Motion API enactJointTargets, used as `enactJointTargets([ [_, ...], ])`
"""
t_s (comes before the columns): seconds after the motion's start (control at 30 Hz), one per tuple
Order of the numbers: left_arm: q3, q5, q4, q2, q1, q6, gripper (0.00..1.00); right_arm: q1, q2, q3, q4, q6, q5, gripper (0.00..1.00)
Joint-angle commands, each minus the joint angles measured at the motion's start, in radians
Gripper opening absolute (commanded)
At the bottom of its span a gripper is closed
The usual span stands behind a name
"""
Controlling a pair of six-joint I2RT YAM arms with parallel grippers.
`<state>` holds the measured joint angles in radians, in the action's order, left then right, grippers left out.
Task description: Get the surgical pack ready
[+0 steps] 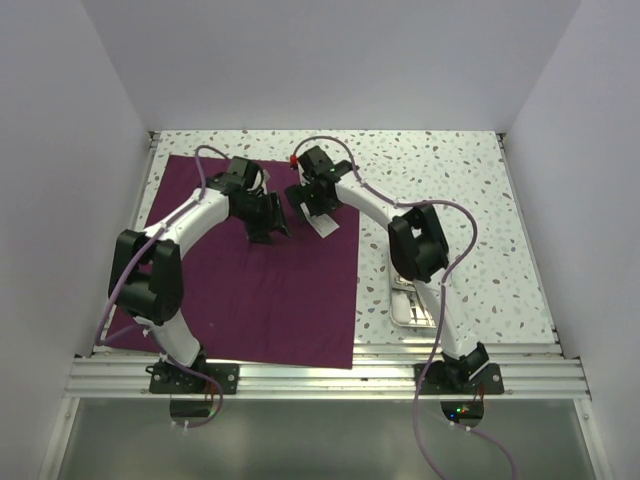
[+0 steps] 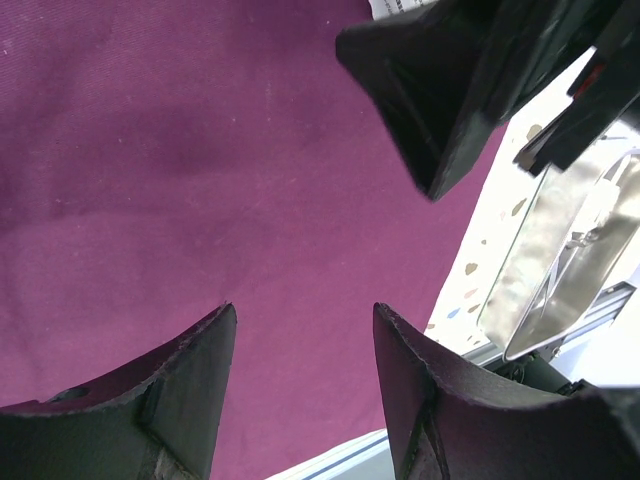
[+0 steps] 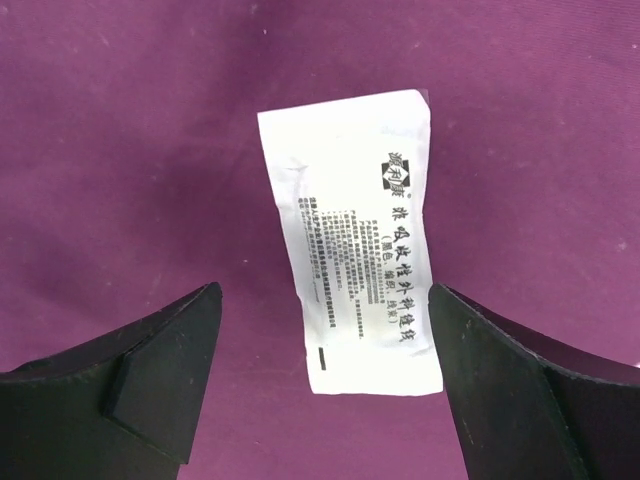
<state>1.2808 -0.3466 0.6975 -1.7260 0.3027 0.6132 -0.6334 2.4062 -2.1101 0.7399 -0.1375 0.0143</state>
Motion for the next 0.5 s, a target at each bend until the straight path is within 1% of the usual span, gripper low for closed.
enactJointTargets([
  [0.0,0.009,-0.012,-0.012,0.045,-0.013,-0.01,0.6,-0.011,-0.012,-0.03,0.019,0.038,-0.086,0.87],
  [0.13,-0.011,-0.014,-0.019,0.059,-0.017,-0.009,0.6,-0.009,0.008,-0.033,0.023,0.05,-0.114,0.86],
  [0.47,-0.026,-0.025,-0.024,0.065,-0.036,-0.016,0.6,-0.011,0.044,-0.034,0.024,0.053,-0.128,0.8],
])
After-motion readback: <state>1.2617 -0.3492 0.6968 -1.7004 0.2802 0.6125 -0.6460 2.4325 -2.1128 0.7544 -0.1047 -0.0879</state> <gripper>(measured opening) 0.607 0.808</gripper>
